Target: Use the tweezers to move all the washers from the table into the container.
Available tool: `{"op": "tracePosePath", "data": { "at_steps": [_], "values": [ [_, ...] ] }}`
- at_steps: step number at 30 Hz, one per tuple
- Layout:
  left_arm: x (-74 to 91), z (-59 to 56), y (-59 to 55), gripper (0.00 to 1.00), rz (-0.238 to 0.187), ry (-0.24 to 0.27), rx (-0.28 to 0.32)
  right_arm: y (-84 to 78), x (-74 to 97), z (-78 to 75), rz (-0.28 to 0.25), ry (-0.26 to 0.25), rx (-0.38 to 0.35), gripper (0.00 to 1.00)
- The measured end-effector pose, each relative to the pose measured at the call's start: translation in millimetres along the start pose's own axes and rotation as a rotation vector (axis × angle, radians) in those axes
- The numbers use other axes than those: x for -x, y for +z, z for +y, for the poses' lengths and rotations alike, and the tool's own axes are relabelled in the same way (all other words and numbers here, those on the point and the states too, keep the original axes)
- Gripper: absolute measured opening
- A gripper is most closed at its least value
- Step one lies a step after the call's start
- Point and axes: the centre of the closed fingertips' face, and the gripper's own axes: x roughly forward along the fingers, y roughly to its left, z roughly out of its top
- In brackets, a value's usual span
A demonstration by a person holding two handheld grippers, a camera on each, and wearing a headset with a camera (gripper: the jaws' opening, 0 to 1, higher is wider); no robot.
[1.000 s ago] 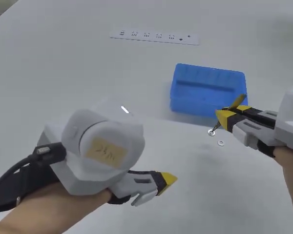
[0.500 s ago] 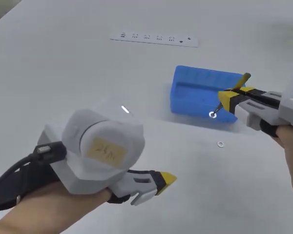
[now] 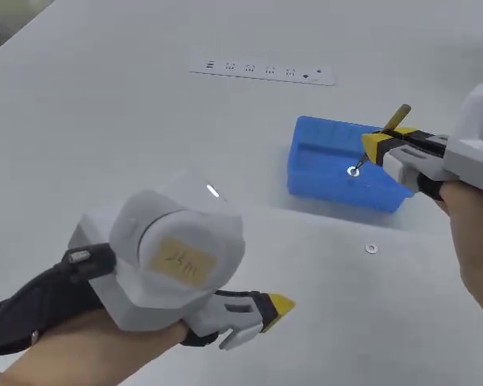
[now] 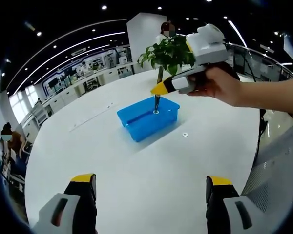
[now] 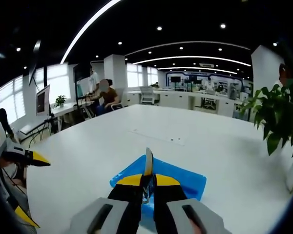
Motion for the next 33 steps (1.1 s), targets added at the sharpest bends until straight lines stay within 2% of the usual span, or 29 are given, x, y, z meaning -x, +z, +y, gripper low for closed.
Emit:
{"op": "tracePosePath", "data": {
  "at_steps": [9,11,16,26,27,33],
  "values": [
    [-1.4,1.4,-4.8,0.95,0.017,-0.001,-0.001,-20.9,-16.3,-1.0,0.050,0.001,0.009,0.04],
    [-1.5,0.8,-3.3,0.95,0.009,-0.003,0.005,-26.6,-19.1,0.5,0.069,0.011,0.009,0.04],
    [-1.7,-0.8,-1.4,0.95,0.005,-0.007,0.006,-30.9,-21.5,-1.6,0.077,0.000,0.022,0.04],
    [-1.8,-0.9,-4.4,0.95,0.013,-0.008,0.011,-40.3,-26.0,-1.4,0.096,0.006,-0.001,0.04],
    [-1.5,-0.7,-4.0,0.95,0.012,-0.008,0.014,-39.4,-26.1,-1.1,0.083,0.006,-0.005,0.04],
    [-1.4,0.6,-2.9,0.95,0.009,-0.002,0.011,-39.5,-26.0,-1.6,0.093,0.006,-0.004,0.04]
  ]
}}
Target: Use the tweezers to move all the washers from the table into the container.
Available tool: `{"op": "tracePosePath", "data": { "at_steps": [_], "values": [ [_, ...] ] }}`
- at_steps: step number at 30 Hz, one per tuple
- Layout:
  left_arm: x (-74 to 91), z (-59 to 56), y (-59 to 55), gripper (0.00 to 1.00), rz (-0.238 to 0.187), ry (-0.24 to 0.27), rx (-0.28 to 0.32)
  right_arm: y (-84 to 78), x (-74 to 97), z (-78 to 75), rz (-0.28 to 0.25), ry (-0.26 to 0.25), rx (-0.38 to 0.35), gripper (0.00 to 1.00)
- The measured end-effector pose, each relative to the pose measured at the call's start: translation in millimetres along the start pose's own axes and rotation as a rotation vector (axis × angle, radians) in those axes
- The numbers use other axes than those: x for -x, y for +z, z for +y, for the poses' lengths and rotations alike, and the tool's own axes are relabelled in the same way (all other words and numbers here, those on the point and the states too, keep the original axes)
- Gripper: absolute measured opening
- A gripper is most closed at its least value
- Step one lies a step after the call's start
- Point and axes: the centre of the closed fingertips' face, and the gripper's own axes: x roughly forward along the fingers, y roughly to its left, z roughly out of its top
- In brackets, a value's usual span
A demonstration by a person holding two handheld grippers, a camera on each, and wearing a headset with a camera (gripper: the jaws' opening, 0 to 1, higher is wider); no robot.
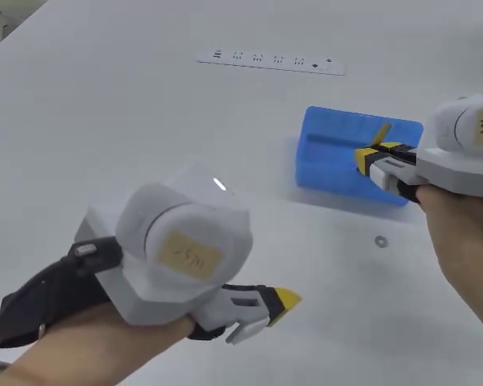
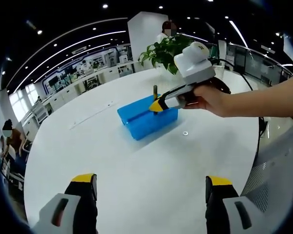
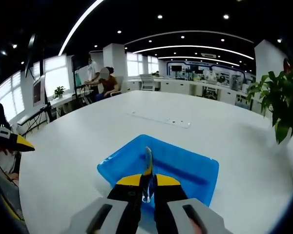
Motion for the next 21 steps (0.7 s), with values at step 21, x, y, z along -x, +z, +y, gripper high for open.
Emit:
{"op": "tracePosePath", "data": {
  "at_steps": [21],
  "values": [
    [3.5,1.5,6.1,0.95,-0.018,0.009,0.002,37.6,55.4,6.0,-0.124,-0.009,-0.004,0.05]
  ]
}}
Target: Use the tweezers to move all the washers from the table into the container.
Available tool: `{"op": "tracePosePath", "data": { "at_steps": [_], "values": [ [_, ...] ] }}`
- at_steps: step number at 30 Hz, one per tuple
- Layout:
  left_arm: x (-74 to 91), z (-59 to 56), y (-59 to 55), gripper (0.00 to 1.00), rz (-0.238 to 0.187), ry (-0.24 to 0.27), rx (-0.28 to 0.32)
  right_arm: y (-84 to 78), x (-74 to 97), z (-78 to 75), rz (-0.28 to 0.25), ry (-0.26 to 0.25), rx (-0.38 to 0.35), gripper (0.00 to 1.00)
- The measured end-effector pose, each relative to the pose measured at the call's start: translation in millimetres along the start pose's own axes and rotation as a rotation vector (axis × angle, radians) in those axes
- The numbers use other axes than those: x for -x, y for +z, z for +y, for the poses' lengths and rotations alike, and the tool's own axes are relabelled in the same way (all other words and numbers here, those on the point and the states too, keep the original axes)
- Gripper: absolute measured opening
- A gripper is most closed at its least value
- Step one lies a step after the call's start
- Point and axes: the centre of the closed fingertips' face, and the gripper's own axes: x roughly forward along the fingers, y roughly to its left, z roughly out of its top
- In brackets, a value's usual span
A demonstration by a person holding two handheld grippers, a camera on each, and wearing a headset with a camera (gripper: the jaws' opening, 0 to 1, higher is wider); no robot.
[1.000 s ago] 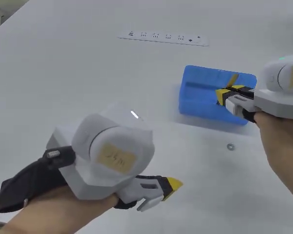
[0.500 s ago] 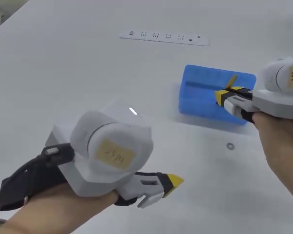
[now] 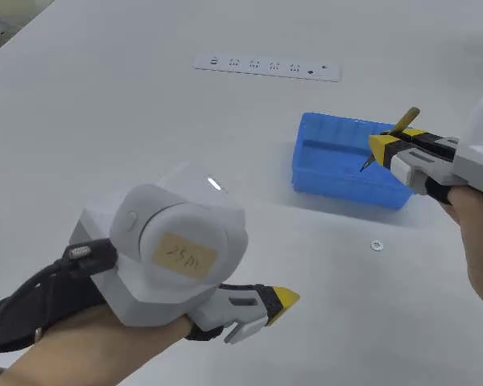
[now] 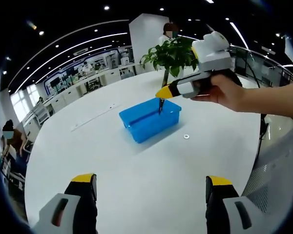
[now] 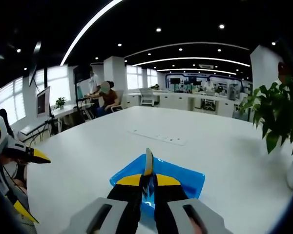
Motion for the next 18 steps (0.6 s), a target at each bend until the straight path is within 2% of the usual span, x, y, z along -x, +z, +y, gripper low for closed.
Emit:
{"op": "tracePosePath", "data": {
  "at_steps": [8,12,18],
  "values": [
    [-1.7,-2.0,2.1,0.95,-0.003,-0.006,-0.006,-4.7,25.9,7.7,-0.002,0.002,-0.008,0.05],
    [-2.2,-2.8,1.9,0.95,0.000,-0.008,-0.009,-15.3,32.6,11.7,0.019,-0.003,0.037,0.05],
    [-2.2,-4.0,1.1,0.96,-0.001,-0.013,0.004,-31.0,35.1,14.0,0.051,0.005,0.039,0.05]
  ]
}}
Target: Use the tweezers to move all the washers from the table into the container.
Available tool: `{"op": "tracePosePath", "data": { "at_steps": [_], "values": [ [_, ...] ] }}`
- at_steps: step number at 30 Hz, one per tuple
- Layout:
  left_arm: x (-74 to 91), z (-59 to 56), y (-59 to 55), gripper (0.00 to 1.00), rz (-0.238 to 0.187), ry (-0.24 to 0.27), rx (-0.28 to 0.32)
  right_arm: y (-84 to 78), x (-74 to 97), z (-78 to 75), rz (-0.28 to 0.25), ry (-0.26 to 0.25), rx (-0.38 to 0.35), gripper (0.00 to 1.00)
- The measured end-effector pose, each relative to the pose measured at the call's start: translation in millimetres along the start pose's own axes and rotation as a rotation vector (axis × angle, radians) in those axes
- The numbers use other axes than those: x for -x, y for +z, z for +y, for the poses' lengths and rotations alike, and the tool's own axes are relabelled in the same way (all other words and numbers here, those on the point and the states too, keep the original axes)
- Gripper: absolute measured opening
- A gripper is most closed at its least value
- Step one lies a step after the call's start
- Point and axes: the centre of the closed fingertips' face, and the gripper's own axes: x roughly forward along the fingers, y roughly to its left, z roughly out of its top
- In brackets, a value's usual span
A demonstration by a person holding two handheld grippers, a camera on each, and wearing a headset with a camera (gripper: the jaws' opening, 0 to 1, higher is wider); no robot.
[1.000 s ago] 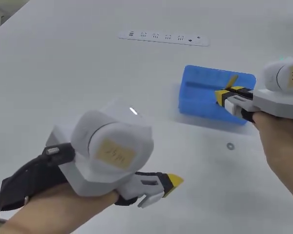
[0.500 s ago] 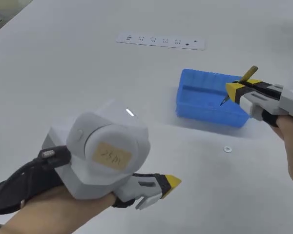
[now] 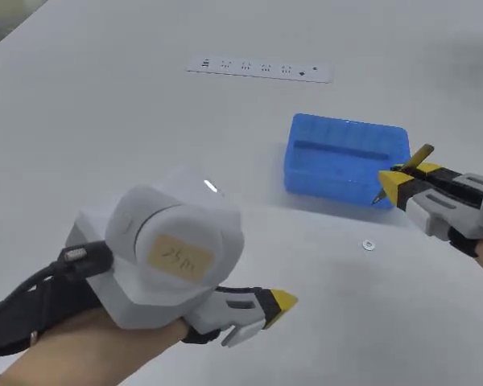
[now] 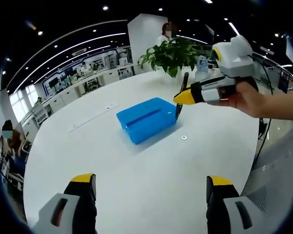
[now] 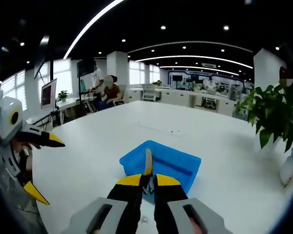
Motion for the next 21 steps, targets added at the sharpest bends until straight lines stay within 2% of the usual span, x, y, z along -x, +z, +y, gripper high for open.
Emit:
{"op": "tracePosePath", "data": {
  "at_steps": [12,21],
  "values": [
    [-0.1,-1.8,-2.5,0.96,0.005,-0.001,-0.003,-41.1,-3.6,-2.1,0.086,-0.016,-0.023,0.05],
    [0.1,-2.1,-4.1,0.96,0.010,-0.002,-0.008,-53.2,-9.6,-3.3,0.113,-0.007,-0.032,0.05]
  ]
}}
